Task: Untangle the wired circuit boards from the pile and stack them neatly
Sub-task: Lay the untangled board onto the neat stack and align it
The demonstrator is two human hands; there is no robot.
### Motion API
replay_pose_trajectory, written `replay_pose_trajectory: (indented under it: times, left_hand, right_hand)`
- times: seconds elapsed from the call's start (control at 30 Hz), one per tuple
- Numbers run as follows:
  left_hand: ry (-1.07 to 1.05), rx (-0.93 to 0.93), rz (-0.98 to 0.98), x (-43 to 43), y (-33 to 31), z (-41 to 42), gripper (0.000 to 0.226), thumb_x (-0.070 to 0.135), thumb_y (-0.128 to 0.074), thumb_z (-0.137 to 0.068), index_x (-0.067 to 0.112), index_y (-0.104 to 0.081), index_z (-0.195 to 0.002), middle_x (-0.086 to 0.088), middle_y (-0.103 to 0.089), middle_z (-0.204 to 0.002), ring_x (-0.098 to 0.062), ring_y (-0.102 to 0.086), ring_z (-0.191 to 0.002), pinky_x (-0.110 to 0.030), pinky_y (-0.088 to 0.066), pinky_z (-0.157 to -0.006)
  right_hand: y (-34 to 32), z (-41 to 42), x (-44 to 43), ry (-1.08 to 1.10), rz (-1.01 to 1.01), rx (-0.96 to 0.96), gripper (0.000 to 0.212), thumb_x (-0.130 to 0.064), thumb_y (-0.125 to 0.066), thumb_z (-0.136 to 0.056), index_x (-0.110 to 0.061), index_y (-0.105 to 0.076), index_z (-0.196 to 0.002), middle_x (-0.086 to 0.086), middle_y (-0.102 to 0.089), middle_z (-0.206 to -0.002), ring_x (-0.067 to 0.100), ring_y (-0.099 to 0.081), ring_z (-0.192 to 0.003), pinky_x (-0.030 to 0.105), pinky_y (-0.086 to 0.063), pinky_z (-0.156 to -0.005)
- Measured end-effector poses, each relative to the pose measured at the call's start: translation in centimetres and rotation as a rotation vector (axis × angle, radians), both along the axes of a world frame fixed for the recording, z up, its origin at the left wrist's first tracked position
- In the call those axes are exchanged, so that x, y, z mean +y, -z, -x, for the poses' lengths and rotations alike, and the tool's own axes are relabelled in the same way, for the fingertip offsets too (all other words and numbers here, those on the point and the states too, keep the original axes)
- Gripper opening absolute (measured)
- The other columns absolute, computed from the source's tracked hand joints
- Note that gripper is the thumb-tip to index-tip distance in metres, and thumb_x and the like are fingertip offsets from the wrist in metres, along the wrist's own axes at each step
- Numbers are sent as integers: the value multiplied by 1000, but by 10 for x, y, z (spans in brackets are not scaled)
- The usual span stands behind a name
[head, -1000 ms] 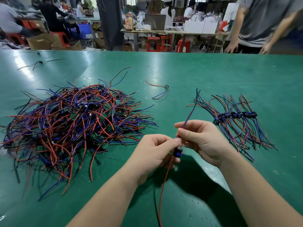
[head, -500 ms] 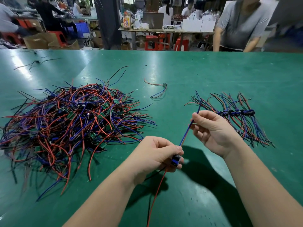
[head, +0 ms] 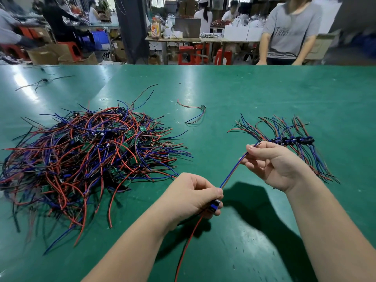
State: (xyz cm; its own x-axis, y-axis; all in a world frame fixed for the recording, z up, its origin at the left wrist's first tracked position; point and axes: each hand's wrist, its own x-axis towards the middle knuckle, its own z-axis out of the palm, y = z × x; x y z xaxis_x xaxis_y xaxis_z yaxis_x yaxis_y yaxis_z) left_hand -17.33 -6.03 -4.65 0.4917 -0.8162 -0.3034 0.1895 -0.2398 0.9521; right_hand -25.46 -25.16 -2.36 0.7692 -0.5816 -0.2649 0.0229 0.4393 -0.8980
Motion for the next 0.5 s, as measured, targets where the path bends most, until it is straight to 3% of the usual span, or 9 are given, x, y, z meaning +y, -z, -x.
replay_pose_trajectory:
  times: [0.17, 0.4, 0.5]
  left_hand:
    - [-34, -84, -51, -4, 8, -1, 23, 10, -67, -86, 9, -64, -63, -8, -67, -60, -18, -64, -52, -26, -55, -55]
    - [-47, -146, -105, -2, 13, -5, 28, 12, -67, -85, 12, -64, -57, -12, -68, -63, -24, -66, -54, -34, -56, -57]
    - [-46, -149, -109, -3, 14, -4, 30, 12, -67, -85, 12, -64, -55, -11, -68, -61, -24, -65, -53, -32, -55, -53]
  right_hand:
    - [3, -3, 2, 54, -52, 24, 23, -1, -62, -83, -9, -47, -67, 13, -65, -55, 21, -66, -48, 20, -52, -43]
    - [8, -5, 2, 11, 55, 69, 9, -8, -65, -83, -6, -59, -76, 8, -68, -62, 9, -58, -44, 15, -48, -42]
    - [9, -5, 2, 61, 14, 25, 8, -4, -66, -81, -3, -60, -76, 11, -66, -59, 14, -64, -49, 17, -51, -45]
